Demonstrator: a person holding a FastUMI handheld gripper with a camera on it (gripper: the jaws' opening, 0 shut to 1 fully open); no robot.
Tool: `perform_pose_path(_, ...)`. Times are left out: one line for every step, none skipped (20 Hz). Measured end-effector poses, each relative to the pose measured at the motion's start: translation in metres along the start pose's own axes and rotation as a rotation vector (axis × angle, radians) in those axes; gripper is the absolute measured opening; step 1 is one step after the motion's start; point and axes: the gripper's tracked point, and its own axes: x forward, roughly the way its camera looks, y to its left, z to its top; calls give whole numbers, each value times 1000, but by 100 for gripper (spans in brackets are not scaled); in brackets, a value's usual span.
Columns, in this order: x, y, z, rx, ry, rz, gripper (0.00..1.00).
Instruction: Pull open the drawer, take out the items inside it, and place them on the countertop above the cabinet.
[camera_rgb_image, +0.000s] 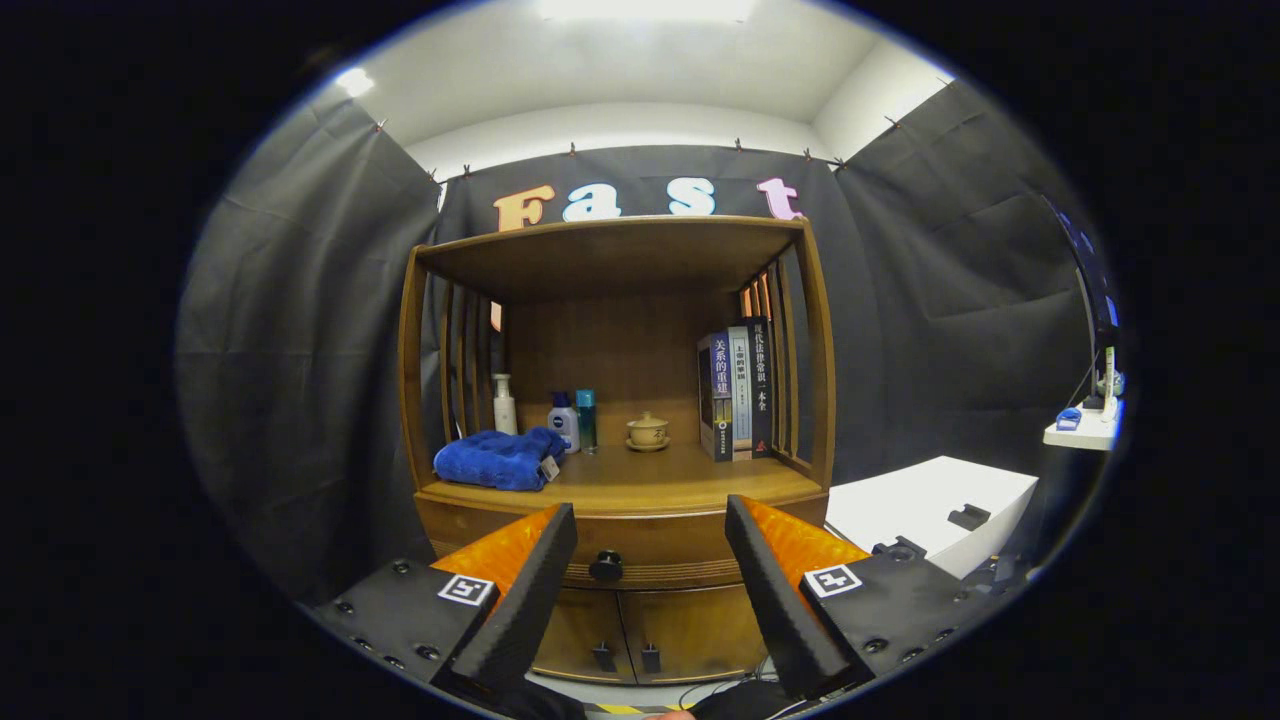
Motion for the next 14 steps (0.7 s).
perform_pose_path(0,0,-1,0,1,2,97)
perform_pose_path(3,1,-1,0,0,3,97)
perform_pose_path(2,1,0,0,-3,2,97)
perform_pose_path(2,0,0,-2,-5,2,97)
perform_pose_path(3,0,0,-2,-4,2,97)
perform_pose_path(3,0,-1,0,-3,3,97)
perform_pose_path(3,0,-1,1,-3,2,97)
perform_pose_path(2,-3,-3,3,-3,1,97)
perform_pose_path(2,-3,-2,3,-3,0,97)
perform_pose_path(3,-2,-1,4,-3,-1,97)
perform_pose_path(4,-3,-2,4,-4,0,97)
perform_pose_path(4,-3,-3,4,-5,-1,97)
perform_pose_path(4,-3,-2,3,-6,0,97)
perform_pose_path(4,-2,-2,3,-6,0,97)
